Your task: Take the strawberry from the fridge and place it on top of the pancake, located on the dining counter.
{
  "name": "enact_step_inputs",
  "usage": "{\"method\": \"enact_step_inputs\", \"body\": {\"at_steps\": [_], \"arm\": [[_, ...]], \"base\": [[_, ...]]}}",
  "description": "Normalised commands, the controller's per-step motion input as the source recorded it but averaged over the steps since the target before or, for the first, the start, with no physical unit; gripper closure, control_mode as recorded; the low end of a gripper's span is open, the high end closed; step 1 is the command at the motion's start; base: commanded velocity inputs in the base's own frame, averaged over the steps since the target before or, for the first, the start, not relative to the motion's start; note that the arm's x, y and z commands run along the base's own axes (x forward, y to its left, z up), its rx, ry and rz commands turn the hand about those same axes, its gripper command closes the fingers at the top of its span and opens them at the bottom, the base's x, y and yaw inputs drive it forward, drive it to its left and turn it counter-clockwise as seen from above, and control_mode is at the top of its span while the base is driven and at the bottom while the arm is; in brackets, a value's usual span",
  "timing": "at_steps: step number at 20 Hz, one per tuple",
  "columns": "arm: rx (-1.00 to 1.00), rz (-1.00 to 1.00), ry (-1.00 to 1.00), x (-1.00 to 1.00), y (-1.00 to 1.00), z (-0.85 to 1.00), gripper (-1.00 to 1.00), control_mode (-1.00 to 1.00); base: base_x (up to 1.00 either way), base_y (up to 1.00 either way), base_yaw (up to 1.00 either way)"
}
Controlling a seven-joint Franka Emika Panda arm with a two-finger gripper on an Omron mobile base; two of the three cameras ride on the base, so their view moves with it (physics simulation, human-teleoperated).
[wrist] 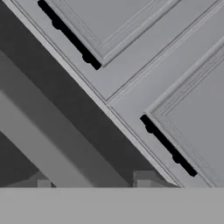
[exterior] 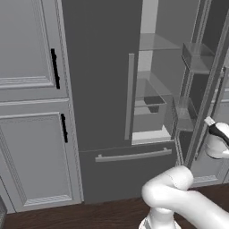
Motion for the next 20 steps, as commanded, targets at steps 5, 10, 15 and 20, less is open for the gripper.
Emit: {"method": "enact_step_inputs", "body": {"at_steps": [5,10,15,20], "arm": [[-0.09,0.00,-0.08,0.01,-1.00,0.00,1.00,-1.00],[-0.03,-0.15,0.12,-0.12,-1.00,0.45,1.00,-1.00],[0.01,-0.15,0.19,-0.48,-0.96,0.95,1.00,-1.00],[0.04,0.00,-0.05,-1.00,-0.34,0.99,1.00,-1.00]], "base": [[0.00,0.00,0.00],[0.00,0.00,0.00],[0.00,0.00,0.00],[0.00,0.00,0.00]]}}
